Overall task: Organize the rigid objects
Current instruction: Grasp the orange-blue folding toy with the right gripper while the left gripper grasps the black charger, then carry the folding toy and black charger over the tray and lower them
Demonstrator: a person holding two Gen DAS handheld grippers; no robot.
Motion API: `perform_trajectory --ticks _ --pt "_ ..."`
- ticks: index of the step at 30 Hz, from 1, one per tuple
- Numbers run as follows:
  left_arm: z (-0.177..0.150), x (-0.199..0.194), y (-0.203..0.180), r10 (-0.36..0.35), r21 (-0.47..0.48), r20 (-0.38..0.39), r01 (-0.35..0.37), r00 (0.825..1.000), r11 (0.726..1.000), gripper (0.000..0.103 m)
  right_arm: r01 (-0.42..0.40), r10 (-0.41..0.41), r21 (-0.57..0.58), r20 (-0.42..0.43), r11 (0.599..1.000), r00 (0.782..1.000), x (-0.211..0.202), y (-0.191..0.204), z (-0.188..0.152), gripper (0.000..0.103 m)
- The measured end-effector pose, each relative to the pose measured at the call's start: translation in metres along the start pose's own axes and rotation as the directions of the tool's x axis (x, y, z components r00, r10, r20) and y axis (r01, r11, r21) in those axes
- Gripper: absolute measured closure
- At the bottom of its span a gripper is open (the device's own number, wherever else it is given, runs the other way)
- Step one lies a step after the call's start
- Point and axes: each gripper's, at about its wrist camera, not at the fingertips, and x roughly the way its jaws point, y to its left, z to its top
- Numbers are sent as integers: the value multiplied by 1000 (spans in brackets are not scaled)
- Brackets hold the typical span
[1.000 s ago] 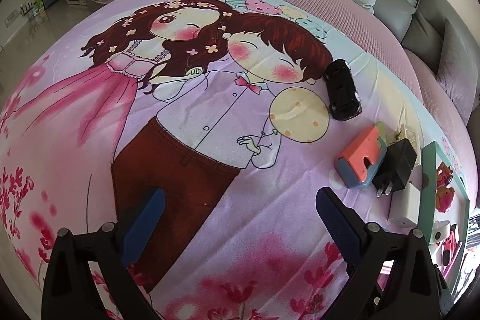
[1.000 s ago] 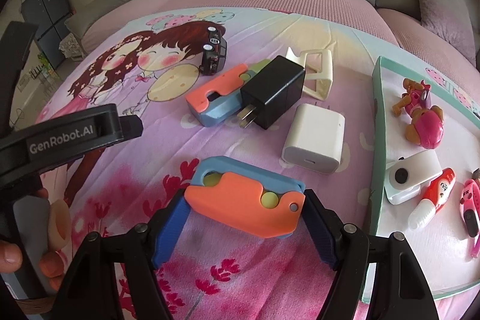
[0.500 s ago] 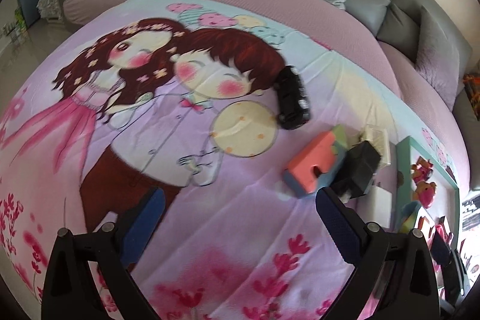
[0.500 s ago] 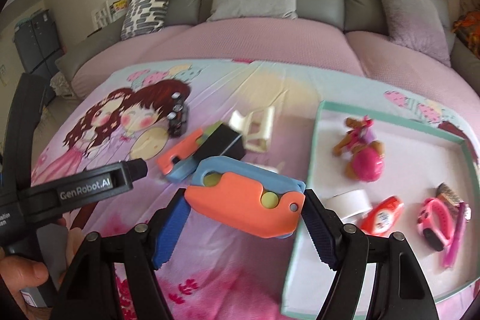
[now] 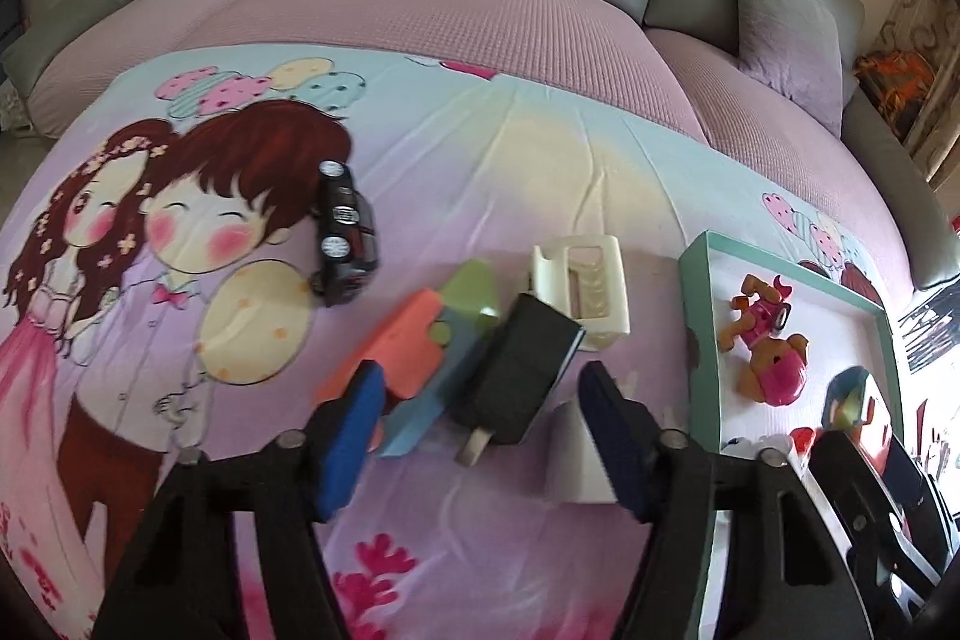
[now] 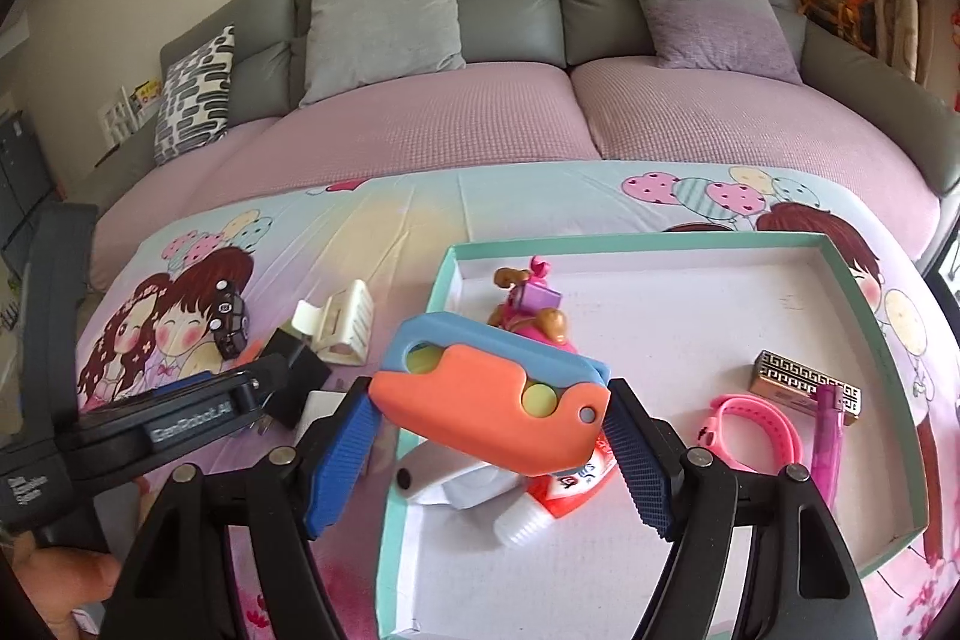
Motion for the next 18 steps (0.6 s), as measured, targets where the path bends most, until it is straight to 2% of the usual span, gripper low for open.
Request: perform_trajectory --ticks 3,5,8,18 --pt "-1 5 -12 26 36 -4 -26 1000 999 43 2 -2 14 3 1000 1000 -1 -6 1 26" --pt "-1 8 -18 21 51 -12 -20 1000 998 61 3 -3 23 3 1000 1000 -2 -10 0 26" --pt "0 13 -24 7 58 -23 -6 1000 998 71 5 -4 35 -1 999 1000 -2 -14 -1 26" --pt "-2 23 -28 22 56 -10 -21 1000 998 72 9 -8 58 -17 998 1000 2 -23 -3 26"
